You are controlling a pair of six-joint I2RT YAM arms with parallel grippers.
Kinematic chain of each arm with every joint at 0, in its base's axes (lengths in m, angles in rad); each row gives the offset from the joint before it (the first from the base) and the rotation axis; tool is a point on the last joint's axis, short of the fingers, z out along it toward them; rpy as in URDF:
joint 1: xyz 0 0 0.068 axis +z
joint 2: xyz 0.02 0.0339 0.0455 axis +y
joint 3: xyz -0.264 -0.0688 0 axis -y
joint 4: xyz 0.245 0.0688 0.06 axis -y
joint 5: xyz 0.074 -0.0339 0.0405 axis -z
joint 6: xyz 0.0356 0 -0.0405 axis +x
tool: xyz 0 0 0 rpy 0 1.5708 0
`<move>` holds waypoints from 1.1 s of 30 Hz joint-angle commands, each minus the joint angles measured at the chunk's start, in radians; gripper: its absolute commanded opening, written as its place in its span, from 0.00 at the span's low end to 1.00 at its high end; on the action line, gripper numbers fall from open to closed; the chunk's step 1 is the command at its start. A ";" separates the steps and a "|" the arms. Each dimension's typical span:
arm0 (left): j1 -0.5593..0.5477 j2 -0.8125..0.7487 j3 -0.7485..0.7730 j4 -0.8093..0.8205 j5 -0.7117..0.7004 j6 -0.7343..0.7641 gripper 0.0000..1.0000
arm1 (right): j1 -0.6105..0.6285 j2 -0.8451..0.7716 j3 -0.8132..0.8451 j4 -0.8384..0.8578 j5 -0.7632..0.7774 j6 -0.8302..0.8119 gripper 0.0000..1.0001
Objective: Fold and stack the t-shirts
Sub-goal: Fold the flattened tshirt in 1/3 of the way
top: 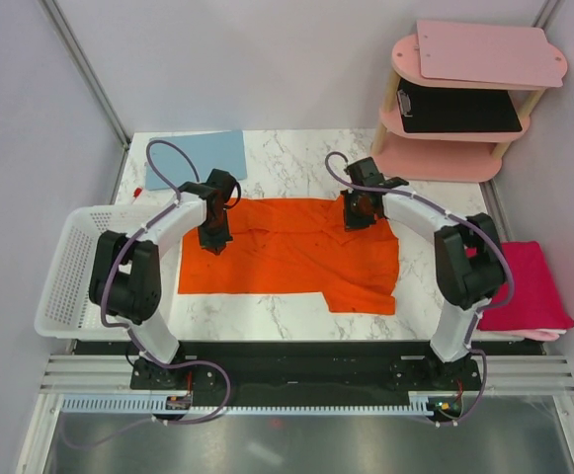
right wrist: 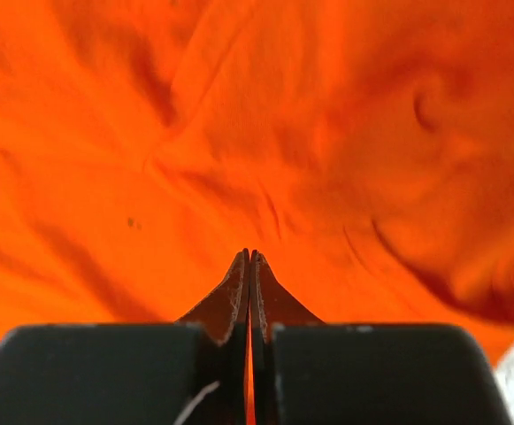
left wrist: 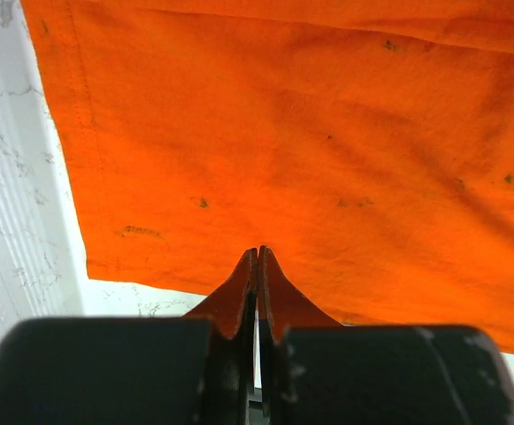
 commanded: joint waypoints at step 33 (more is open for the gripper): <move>-0.003 0.023 0.011 0.034 -0.009 0.022 0.02 | -0.118 0.251 0.224 -0.109 0.350 -0.084 0.00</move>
